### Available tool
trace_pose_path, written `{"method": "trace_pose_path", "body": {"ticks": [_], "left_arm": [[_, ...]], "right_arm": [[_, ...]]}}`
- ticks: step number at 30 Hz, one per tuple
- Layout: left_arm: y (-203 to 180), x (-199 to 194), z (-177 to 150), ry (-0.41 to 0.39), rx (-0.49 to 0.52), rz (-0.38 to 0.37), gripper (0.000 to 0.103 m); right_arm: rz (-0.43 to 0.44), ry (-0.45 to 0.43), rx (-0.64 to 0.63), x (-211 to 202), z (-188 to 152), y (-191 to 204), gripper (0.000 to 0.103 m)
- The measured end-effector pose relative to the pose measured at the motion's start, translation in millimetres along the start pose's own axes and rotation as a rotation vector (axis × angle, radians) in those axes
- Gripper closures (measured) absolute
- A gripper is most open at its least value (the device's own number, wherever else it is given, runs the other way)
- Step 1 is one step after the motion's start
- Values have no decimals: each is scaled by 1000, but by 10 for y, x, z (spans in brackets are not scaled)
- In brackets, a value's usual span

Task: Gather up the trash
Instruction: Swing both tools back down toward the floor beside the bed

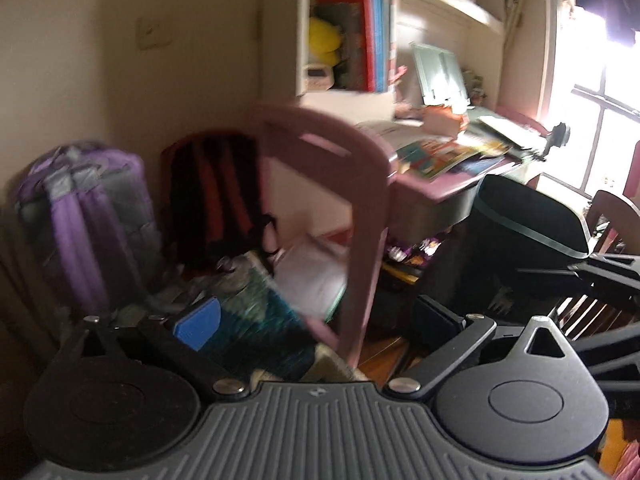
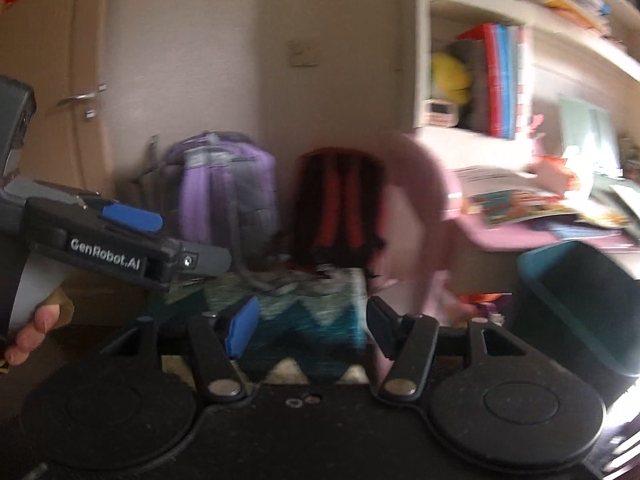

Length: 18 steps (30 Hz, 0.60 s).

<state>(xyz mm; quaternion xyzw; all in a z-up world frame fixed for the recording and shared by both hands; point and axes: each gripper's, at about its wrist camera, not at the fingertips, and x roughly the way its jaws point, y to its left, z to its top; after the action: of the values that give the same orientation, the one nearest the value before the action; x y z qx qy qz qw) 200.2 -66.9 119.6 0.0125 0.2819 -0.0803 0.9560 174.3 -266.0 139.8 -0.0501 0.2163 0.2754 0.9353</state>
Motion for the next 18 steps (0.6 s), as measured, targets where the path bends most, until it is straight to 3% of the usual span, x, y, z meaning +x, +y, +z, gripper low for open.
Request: {"method": "trace_pose_path", "body": {"ticks": [6, 12, 18], "left_arm": [[679, 45, -546, 48, -41, 49, 0], [1243, 243, -1166, 106, -39, 86, 0], [1748, 717, -1864, 213, -39, 82, 0]], "right_arm": [[132, 67, 1, 621, -241, 436, 43], [200, 187, -8, 1300, -625, 835, 42], [212, 329, -76, 2077, -1129, 1182, 42]]}}
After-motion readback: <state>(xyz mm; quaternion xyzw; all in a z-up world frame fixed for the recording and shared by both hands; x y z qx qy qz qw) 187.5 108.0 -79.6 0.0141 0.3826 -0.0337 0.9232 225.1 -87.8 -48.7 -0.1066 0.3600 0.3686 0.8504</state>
